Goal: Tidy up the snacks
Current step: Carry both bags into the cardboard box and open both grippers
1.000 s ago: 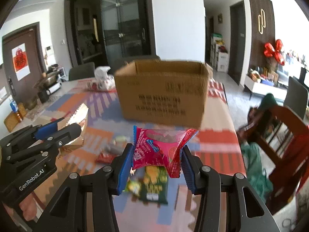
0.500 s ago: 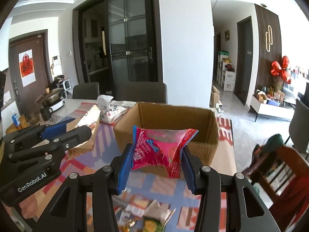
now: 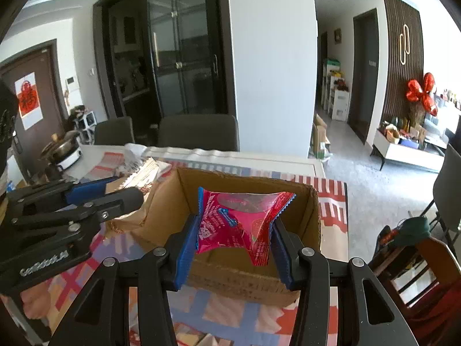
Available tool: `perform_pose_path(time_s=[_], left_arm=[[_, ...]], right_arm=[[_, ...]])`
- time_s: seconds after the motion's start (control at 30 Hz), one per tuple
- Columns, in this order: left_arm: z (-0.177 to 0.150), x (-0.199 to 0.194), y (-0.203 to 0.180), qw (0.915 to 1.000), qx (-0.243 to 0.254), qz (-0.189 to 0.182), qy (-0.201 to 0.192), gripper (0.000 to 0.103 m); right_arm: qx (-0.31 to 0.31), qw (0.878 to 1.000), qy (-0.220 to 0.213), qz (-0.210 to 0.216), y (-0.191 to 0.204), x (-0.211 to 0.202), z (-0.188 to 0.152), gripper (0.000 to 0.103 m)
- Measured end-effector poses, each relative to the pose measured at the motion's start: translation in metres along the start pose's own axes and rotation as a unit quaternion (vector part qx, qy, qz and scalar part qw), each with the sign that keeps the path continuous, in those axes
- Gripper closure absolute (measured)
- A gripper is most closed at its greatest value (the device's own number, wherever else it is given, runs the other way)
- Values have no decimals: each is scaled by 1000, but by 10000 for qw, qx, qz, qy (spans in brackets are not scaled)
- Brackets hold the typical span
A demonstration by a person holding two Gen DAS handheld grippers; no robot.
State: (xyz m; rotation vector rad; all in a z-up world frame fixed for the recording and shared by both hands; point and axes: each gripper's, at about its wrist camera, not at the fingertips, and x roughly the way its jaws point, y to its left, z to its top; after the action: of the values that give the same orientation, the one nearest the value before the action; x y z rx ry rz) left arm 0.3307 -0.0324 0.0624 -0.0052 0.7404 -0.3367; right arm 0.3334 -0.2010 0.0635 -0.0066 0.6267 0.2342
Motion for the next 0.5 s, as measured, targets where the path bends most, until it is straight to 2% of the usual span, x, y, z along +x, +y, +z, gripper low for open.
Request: perform_pose_path(time_s=[0.1, 0.23, 0.27, 0.3, 0.33, 0.37, 0.43, 0.5], left_arm=[[1, 19, 2, 9996, -46, -88, 254, 71], [0, 31, 6, 9995, -109, 28, 307, 67], [-1, 31, 6, 9995, -100, 61, 290, 57], [-2, 30, 6, 9996, -78, 144, 229, 51], [-2, 27, 6, 9996, -58, 227, 172, 38], [-2, 24, 6, 9995, -35, 298, 108, 33], [-4, 19, 3, 9988, 90, 484, 39, 33], [-10, 10, 1, 9985, 108, 542, 1, 29]], right_arm=[[43, 9999, 142, 19, -6, 12, -2, 54], [46, 9995, 323, -31, -8, 28, -4, 53], [71, 9994, 350, -19, -10, 30, -5, 50], [109, 9992, 394, -47, -11, 33, -6, 47], [136, 9990, 415, -111, -14, 34, -6, 41], [133, 9990, 397, -171, -15, 34, -8, 37], [96, 9990, 367, -246, -16, 32, -11, 33], [100, 9990, 335, -262, -16, 28, -14, 33]])
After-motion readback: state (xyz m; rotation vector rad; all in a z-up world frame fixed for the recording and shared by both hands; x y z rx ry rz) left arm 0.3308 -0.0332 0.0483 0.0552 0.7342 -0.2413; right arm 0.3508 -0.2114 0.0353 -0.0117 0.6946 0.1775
